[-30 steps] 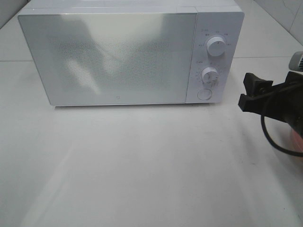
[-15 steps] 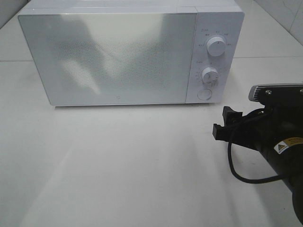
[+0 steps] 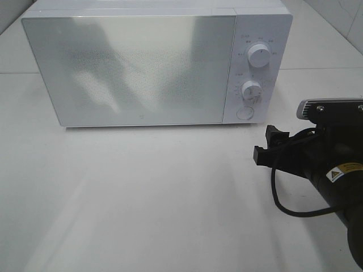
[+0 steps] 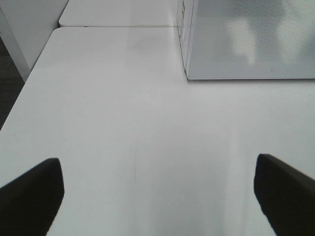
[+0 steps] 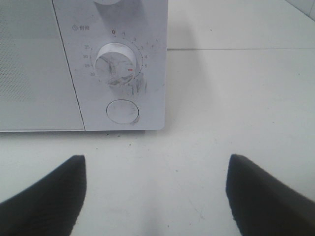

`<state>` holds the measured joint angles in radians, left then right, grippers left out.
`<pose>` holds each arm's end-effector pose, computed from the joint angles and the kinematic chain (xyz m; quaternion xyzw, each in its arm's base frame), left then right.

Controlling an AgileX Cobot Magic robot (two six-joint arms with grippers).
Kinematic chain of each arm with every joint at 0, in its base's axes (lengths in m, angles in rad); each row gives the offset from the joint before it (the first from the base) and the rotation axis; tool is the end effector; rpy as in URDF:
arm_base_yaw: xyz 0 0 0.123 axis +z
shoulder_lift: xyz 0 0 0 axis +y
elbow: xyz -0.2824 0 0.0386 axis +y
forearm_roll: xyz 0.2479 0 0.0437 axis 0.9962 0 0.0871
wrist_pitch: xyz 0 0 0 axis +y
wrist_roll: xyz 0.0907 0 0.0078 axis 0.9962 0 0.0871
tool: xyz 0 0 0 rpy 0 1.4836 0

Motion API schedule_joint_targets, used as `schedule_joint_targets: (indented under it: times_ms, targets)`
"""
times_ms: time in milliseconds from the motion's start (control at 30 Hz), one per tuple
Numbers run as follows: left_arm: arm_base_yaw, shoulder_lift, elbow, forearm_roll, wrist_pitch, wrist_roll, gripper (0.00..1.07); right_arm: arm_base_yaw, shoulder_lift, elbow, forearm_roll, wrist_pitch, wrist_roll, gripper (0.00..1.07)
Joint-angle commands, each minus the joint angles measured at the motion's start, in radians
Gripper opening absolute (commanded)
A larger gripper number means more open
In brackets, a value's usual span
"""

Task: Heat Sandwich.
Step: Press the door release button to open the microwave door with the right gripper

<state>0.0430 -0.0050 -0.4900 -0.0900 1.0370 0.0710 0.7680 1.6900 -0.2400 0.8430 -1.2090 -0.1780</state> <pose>-0.0033 -0.0072 0.2766 0.0130 0.8474 -0.0148 0.5307 0.1932 0.0983 0.1380 0.0039 0.7803 -0.0152 0.6252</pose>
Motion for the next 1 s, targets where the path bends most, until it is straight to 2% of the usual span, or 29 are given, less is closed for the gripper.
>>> schedule_joint_targets:
  times_ms: [33,167,267,300,333,467,500,567,767,833,933,1000]
  targets:
    - [0.003,-0.019,-0.003,0.000,-0.009,-0.006,1.01,0.004,-0.002,-0.008,-0.001,-0.144,0.032,0.76]
    - [0.003,-0.019,-0.003,0.000,-0.009,-0.006,1.01,0.004,-0.002,-0.008,-0.004,-0.139,0.102,0.76]
    - [0.003,-0.019,-0.003,0.000,-0.009,-0.006,1.01,0.004,-0.002,-0.008,-0.004,-0.120,0.291,0.76]
    - [0.003,-0.019,-0.003,0.000,-0.009,-0.006,1.01,0.004,-0.002,-0.008,-0.004,-0.120,0.291,0.76]
    - [0.003,-0.019,-0.003,0.000,-0.009,-0.006,1.01,0.004,-0.002,-0.008,-0.004,-0.113,0.420,0.76]
    - [0.003,-0.019,-0.003,0.000,-0.009,-0.006,1.01,0.004,-0.002,-0.008,-0.004,-0.113,0.599,0.76]
    - [0.003,-0.019,-0.003,0.000,-0.009,-0.006,1.01,0.004,-0.002,-0.008,-0.004,-0.112,0.737,0.76]
    - [0.003,-0.019,-0.003,0.000,-0.009,-0.006,1.01,0.004,-0.002,-0.008,-0.005,-0.110,0.869,0.76]
    - [0.003,-0.019,-0.003,0.000,-0.009,-0.006,1.01,0.004,-0.002,-0.008,-0.008,-0.104,1.146,0.74]
    - [0.003,-0.019,-0.003,0.000,-0.009,-0.006,1.01,0.004,-0.002,-0.008,-0.008,-0.081,1.301,0.70]
    - [0.003,-0.019,-0.003,0.000,-0.009,-0.006,1.01,0.004,-0.002,-0.008,-0.008,-0.062,1.385,0.67]
    - [0.003,-0.019,-0.003,0.000,-0.009,-0.006,1.01,0.004,-0.002,-0.008,-0.008,-0.029,1.494,0.60]
